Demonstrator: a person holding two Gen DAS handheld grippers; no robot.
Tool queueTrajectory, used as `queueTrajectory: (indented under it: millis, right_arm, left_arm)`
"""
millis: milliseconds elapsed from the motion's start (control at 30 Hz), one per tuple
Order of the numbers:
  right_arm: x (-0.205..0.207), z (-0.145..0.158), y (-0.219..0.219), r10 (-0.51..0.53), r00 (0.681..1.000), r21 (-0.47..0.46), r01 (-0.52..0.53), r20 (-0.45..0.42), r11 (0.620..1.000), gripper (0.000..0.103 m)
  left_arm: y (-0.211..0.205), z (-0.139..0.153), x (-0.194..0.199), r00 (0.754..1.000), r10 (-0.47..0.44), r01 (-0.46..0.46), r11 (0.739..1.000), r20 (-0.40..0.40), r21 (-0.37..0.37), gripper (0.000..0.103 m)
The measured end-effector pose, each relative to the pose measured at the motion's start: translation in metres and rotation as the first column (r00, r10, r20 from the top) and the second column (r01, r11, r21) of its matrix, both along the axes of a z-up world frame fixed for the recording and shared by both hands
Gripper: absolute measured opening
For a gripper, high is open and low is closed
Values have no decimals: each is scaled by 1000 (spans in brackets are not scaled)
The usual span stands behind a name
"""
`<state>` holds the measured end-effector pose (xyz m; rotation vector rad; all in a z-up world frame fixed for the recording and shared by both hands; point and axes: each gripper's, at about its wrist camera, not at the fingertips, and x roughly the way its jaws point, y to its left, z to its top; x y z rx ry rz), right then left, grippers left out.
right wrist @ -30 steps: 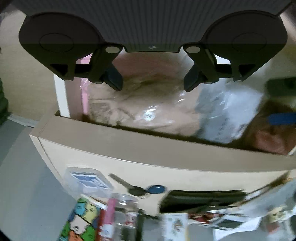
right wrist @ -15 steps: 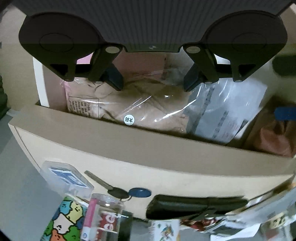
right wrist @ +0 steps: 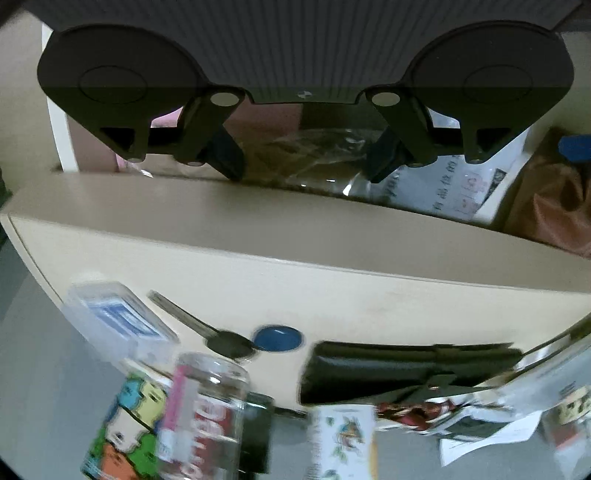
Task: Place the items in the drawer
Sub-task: 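Push the clear bag deeper into the drawer with the right tool, then raise the right tool out of the drawer and back away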
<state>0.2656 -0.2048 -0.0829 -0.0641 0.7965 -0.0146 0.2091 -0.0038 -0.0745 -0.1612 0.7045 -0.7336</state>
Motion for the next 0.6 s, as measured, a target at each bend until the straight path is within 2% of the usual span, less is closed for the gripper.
queueTrajectory:
  millis: [200,367,433,600]
  right_arm:
    - [-17,9,-8,30,1000,-11,-30,-6,999,73]
    - [-45,25,-22,46,999,38,-45,-23,998,79]
    - [-59,29,-22,39,999,30,-39,-7,999,85]
    - [-80,31,-20,32,999,10,-32,15,999,87]
  left_arm:
    - [3,-1,2,1000,16,-16,1000,-12,-13,103]
    - [4,-1,2,999,31,-31,999,-18,-11,103]
    - [3,-1,2,999,37,-37,999,-15,-4,103]
    - [2,1,-3,998,61,-62,998,12,22,103]
